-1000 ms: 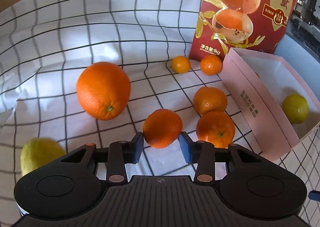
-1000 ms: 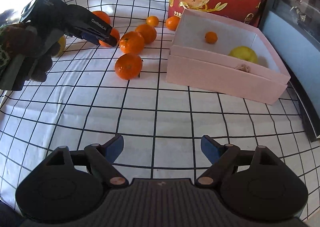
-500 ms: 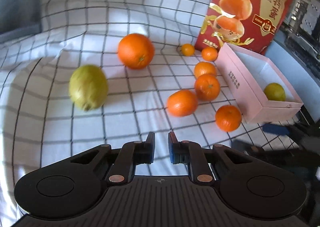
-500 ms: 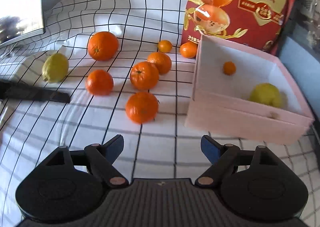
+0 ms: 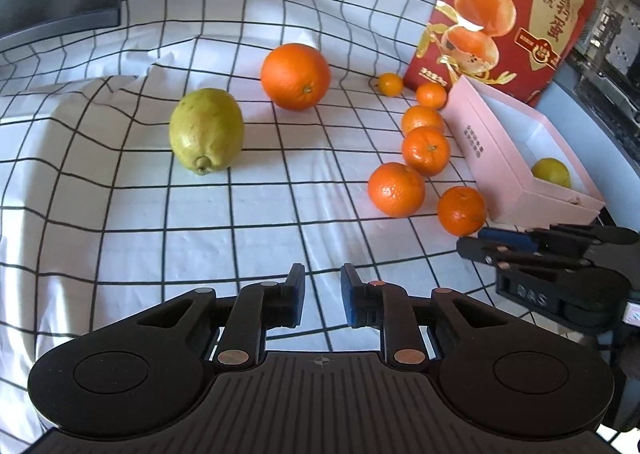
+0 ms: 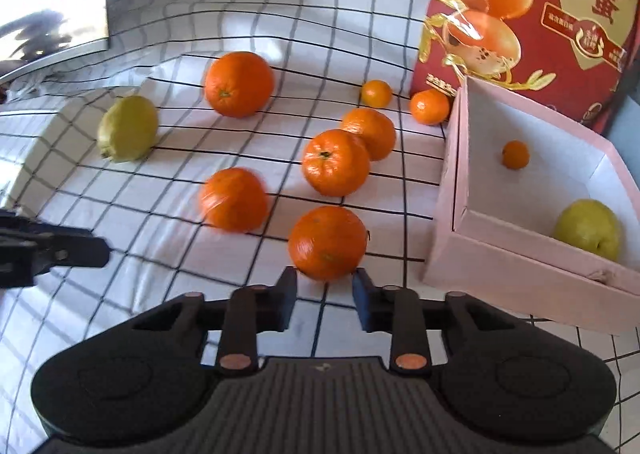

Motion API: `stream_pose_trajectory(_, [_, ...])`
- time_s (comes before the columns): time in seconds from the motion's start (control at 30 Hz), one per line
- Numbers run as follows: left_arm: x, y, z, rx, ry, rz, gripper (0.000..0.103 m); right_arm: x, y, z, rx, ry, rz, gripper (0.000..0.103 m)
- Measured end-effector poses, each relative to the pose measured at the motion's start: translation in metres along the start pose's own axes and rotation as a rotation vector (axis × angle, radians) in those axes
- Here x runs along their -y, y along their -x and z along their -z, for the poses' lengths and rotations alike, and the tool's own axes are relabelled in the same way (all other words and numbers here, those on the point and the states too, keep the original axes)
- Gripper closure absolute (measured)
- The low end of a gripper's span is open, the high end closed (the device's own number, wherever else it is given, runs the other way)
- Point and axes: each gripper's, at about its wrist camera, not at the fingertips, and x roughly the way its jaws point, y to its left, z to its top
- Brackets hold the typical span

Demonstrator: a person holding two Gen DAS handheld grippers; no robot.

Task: Organize fruits
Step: 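Lower the left tool onto an orange and close on it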

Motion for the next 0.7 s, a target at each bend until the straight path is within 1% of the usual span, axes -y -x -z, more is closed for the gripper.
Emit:
stream_pose_trajectory(0.13, [0.005, 0.0, -0.001, 0.008, -0.019, 0.01, 0.08, 0.003, 0.019, 0.009, 0.008, -0.01, -0.023, 0.081])
stream_pose_trajectory(0.27, [0.014, 0.009, -0.008, 0.058, -0.034, 0.02, 0.08, 0.011, 0.032, 0.022, 0.0, -0.039, -0.007, 0.081])
stream_pose_trajectory(0.33, [0.023, 0.01, -0.016, 0.073, -0.062, 0.037, 0.08, 0.015, 0.035, 0.028, -0.006, -0.053, 0.005, 0.081])
stream_pose_trajectory(0.4, [0.035, 0.007, -0.027, 0.083, -0.11, 0.052, 0.08, 0.018, 0.038, 0.034, -0.015, -0.065, 0.014, 0.081])
stream_pose_trajectory(0.43, [0.041, 0.004, -0.033, 0.087, -0.133, 0.051, 0.078, 0.019, 0.038, 0.036, -0.019, -0.069, 0.016, 0.081])
stream_pose_trajectory(0.5, [0.052, -0.008, -0.047, 0.082, -0.18, 0.018, 0.077, 0.019, 0.039, 0.039, -0.029, -0.075, 0.014, 0.08])
stream_pose_trajectory(0.53, [0.058, -0.014, -0.053, 0.078, -0.196, -0.001, 0.077, 0.019, 0.04, 0.04, -0.032, -0.078, 0.012, 0.076])
stream_pose_trajectory(0.57, [0.062, -0.02, -0.058, 0.072, -0.212, -0.011, 0.077, 0.018, 0.041, 0.041, -0.037, -0.079, 0.011, 0.068])
stream_pose_trajectory(0.6, [0.066, -0.025, -0.062, 0.064, -0.226, -0.017, 0.077, 0.017, 0.042, 0.042, -0.037, -0.081, 0.013, 0.063])
stream_pose_trajectory(0.63, [0.069, -0.03, -0.064, 0.052, -0.237, -0.02, 0.077, 0.017, 0.044, 0.043, -0.031, -0.081, 0.016, 0.055])
stream_pose_trajectory(0.67, [0.072, -0.036, -0.066, 0.032, -0.252, -0.019, 0.077, 0.017, 0.046, 0.044, -0.024, -0.082, 0.023, 0.049])
stream_pose_trajectory(0.7, [0.074, -0.041, -0.067, 0.013, -0.265, -0.022, 0.077, 0.018, 0.048, 0.045, -0.02, -0.083, 0.028, 0.047])
